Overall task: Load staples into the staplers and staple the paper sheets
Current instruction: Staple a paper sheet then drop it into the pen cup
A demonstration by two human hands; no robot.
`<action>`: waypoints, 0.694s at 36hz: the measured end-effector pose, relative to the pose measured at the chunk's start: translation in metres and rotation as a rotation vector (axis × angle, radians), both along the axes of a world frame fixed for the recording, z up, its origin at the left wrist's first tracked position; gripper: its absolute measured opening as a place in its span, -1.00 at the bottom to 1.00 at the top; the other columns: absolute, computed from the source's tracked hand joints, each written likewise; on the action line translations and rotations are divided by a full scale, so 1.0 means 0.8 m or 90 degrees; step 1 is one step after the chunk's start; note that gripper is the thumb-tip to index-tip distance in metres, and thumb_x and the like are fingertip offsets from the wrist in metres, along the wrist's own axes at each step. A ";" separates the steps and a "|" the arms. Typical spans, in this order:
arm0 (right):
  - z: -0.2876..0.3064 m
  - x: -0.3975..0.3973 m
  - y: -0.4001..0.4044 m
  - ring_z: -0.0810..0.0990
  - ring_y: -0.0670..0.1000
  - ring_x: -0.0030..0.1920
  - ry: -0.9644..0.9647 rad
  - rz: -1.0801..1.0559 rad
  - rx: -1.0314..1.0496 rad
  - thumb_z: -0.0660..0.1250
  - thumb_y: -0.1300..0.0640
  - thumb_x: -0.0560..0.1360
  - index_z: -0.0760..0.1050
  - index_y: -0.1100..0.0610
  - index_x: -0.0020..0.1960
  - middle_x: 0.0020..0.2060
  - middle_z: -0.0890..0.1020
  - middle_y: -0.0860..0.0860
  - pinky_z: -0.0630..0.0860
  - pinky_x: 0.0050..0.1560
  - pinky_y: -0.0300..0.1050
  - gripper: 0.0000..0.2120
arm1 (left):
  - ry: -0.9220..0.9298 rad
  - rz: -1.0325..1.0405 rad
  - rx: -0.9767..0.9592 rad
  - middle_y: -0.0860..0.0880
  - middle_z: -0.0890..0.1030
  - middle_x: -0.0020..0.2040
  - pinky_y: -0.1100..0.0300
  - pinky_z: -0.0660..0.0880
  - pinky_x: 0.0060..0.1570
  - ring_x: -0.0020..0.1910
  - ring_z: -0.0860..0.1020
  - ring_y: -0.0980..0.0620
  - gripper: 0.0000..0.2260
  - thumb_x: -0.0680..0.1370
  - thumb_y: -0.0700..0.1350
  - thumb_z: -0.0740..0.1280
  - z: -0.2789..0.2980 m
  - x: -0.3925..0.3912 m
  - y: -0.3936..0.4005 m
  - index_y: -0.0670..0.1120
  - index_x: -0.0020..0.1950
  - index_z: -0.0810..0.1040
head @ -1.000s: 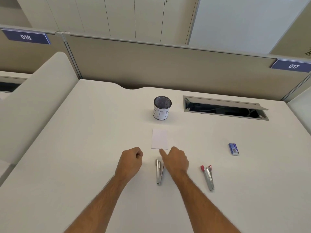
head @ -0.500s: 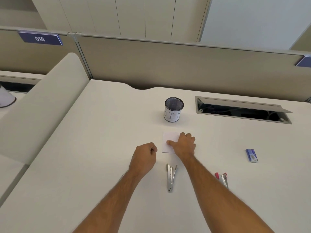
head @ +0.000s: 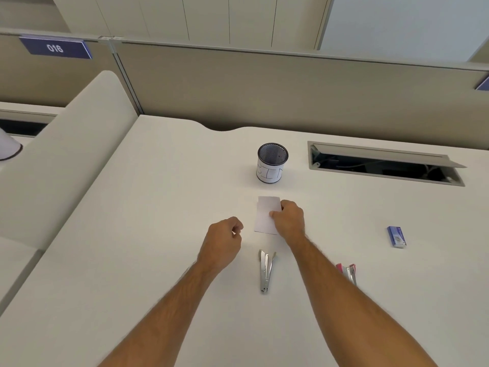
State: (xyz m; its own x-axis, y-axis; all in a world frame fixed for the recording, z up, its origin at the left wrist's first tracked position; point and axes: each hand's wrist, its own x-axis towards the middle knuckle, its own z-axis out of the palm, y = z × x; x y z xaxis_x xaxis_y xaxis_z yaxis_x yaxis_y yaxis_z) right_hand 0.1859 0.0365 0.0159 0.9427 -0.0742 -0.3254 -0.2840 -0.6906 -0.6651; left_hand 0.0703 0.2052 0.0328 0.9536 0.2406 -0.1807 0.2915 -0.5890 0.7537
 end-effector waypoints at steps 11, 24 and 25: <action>0.050 -0.021 -0.061 0.68 0.04 -0.24 0.113 -0.052 0.373 0.53 0.30 0.43 0.64 0.35 0.03 -0.16 0.72 0.09 0.58 -0.35 -0.18 -0.79 | -0.052 -0.169 0.037 0.07 0.38 0.49 -0.01 0.49 0.28 0.41 0.31 -0.03 -0.41 0.54 -0.27 0.37 0.007 0.008 -0.023 0.27 0.45 0.43; 0.086 -0.059 -0.119 0.67 0.00 -0.29 0.187 0.067 0.463 0.29 0.35 0.45 0.70 0.19 0.02 -0.15 0.76 0.18 0.56 -0.33 -0.17 -0.73 | -0.087 0.037 -0.384 -0.18 0.72 0.00 0.03 0.58 0.15 -0.02 0.64 0.01 -0.90 0.57 -0.14 0.48 0.060 0.019 -0.097 -0.18 -0.02 0.70; 0.087 -0.062 -0.123 0.66 0.01 -0.29 0.192 0.067 0.480 0.32 0.32 0.43 0.72 0.19 -0.01 -0.14 0.76 0.19 0.56 -0.33 -0.17 -0.76 | -0.087 0.047 -0.411 -0.23 0.71 -0.03 0.02 0.63 0.12 -0.06 0.64 -0.01 -0.90 0.58 -0.19 0.46 0.061 0.019 -0.102 -0.23 -0.04 0.69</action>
State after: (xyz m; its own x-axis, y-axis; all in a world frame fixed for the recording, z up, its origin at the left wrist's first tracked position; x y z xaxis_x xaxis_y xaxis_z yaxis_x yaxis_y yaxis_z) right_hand 0.1359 -0.0621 0.0851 0.7960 0.3504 -0.4935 -0.4839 -0.1213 -0.8667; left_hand 0.0856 0.1240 0.0820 0.9634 0.1902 -0.1890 0.1903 0.0114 0.9817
